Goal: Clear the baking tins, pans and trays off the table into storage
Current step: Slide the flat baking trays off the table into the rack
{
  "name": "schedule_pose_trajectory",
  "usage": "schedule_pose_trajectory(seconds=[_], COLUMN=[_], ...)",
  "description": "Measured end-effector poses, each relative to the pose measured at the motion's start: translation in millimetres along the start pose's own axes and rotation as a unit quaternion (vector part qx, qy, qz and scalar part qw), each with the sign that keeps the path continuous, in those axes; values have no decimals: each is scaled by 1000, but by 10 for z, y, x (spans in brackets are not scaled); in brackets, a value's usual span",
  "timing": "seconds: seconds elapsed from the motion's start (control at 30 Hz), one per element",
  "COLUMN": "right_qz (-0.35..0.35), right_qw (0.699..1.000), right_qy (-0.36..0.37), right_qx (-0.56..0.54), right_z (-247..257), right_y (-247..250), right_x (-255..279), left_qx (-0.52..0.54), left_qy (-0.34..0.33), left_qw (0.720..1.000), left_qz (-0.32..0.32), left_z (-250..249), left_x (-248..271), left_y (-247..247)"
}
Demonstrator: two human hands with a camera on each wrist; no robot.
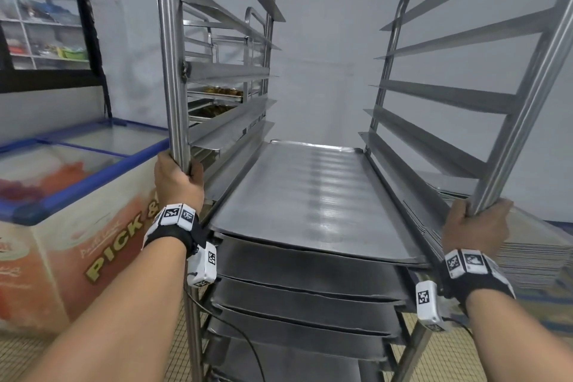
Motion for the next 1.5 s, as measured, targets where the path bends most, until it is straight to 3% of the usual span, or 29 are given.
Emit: schedule_pose_trajectory(seconds=[0.37,0.77,1.5], right_qz=[-1,-7,15], right_qw=[1000,999,999], right_qy=[-7,-46,-18], right_qx=[11,17,28], right_z=[-56,-106,-207], right_y=[-1291,-2508,-4308], right_x=[-604,-1247,-2231], left_qx=[12,-30,-41], left_qy=[5,117,48], left_qw=[1000,992,998], left_qz=[-6,23,-6], left_z=[533,867,1628], left_x=[-464,-899,-1565], left_y=[-1074,-2178,-3836])
Point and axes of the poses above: each hand's wrist, its own x-axis away from the middle knuckle, its own y-axis out of the back of the hand, z = x × y, the point moved 1 cm from there along -x, towards the middle knuckle, and after that the axes turned 15 degrees about x, right-handed, at the moved point
